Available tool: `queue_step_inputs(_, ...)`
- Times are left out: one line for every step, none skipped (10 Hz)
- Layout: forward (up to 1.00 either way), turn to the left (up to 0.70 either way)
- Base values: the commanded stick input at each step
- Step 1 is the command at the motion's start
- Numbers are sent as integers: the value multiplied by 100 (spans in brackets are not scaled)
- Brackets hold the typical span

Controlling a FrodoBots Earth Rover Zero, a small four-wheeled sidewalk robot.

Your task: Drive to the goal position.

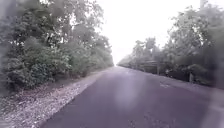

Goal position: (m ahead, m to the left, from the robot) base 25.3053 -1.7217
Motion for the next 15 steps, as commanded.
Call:
queue_step_inputs(100,0)
queue_step_inputs(100,0)
queue_step_inputs(100,0)
queue_step_inputs(100,0)
queue_step_inputs(100,0)
queue_step_inputs(100,0)
queue_step_inputs(100,0)
queue_step_inputs(100,0)
queue_step_inputs(100,0)
queue_step_inputs(100,0)
queue_step_inputs(100,0)
queue_step_inputs(100,0)
queue_step_inputs(100,0)
queue_step_inputs(100,0)
queue_step_inputs(100,0)
